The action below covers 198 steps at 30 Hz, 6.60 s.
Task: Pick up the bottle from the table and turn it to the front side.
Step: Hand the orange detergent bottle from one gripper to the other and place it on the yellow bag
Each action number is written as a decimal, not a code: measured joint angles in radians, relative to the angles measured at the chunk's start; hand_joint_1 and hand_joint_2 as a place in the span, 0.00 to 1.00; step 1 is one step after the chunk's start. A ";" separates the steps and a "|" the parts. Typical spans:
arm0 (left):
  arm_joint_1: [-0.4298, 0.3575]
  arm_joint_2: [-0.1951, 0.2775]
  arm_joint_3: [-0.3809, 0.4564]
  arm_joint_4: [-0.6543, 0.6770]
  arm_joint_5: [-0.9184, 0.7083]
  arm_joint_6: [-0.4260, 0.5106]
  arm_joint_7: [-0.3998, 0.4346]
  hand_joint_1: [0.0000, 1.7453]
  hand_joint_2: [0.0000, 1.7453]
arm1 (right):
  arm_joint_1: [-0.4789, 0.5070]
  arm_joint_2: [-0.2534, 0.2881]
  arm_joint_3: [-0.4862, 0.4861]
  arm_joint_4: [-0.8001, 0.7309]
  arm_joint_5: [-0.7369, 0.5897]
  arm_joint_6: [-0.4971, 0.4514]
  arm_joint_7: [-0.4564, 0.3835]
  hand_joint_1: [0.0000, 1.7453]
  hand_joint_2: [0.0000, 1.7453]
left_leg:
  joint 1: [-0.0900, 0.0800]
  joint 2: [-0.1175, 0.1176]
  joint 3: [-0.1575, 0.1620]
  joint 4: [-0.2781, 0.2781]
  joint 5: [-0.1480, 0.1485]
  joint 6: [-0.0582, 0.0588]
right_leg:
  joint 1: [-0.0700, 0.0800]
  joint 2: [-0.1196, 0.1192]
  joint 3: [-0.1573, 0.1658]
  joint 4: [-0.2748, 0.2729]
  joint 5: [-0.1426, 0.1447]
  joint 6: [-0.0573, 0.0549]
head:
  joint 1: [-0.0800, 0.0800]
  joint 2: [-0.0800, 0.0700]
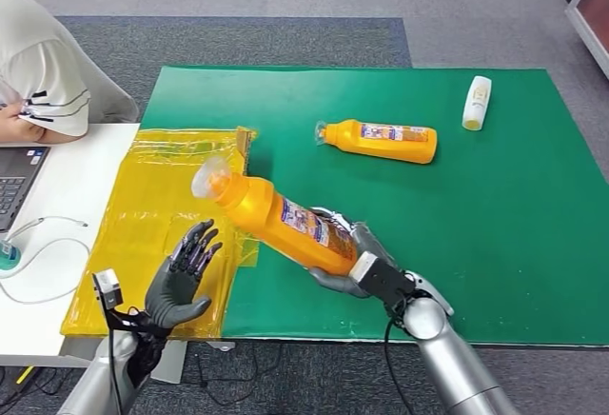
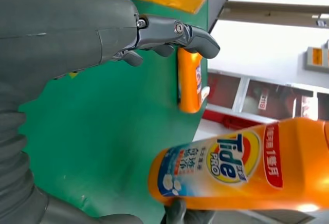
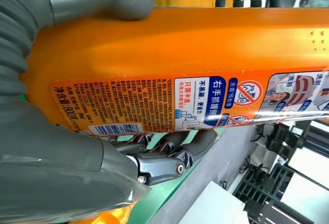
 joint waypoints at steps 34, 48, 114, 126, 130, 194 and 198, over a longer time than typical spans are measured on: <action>-0.139 0.056 -0.117 -0.003 -0.031 0.064 0.000 0.00 1.00 | -0.054 0.007 0.095 0.053 -0.041 0.008 -0.014 1.00 1.00 | 0.000 0.000 0.002 0.000 0.001 0.000 | 0.000 0.000 0.001 0.000 0.001 0.000 | 0.000 0.000; -0.194 0.059 -0.155 0.002 -0.021 0.052 0.000 0.00 1.00 | -0.071 0.019 0.127 0.083 -0.051 0.021 -0.022 1.00 1.00 | 0.000 0.000 0.002 0.000 0.000 0.000 | 0.000 0.000 0.002 0.000 0.000 -0.001 | 0.000 0.000; -0.222 0.026 -0.186 0.044 0.057 -0.015 0.000 1.00 1.00 | -0.074 0.085 0.194 0.146 0.069 -0.135 0.046 0.00 1.00 | 0.000 0.000 0.002 0.000 0.001 -0.001 | 0.000 0.000 0.001 0.000 0.001 -0.001 | 0.000 0.000; -0.189 0.026 -0.187 0.043 0.035 -0.001 0.000 1.00 1.00 | -0.072 0.089 0.162 0.149 0.023 -0.109 0.049 0.00 1.00 | 0.000 0.000 0.001 0.000 0.001 -0.001 | 0.000 0.000 0.000 0.000 0.001 -0.001 | 0.000 0.000; -0.178 0.028 -0.187 0.032 -0.008 0.050 0.000 1.00 1.00 | -0.070 0.091 0.136 0.149 -0.025 -0.089 0.046 0.00 1.00 | 0.000 0.000 0.001 0.000 0.002 -0.001 | 0.000 0.000 0.000 0.000 0.001 -0.001 | 0.000 0.000; -0.725 0.180 -0.661 0.186 -0.756 0.314 0.382 1.00 1.00 | -0.058 0.107 -0.144 0.144 -0.136 0.025 0.026 0.00 1.00 | 0.000 0.000 0.003 0.001 0.003 -0.002 | 0.000 0.001 0.002 0.000 0.003 -0.001 | 0.000 0.000; -0.782 0.245 -0.726 0.193 -0.593 0.125 0.296 1.00 1.00 | -0.079 0.112 -0.136 0.180 -0.138 0.038 0.004 0.00 1.00 | 0.000 0.002 0.004 0.001 0.003 -0.003 | 0.001 0.002 0.002 0.000 0.004 -0.002 | 0.000 0.000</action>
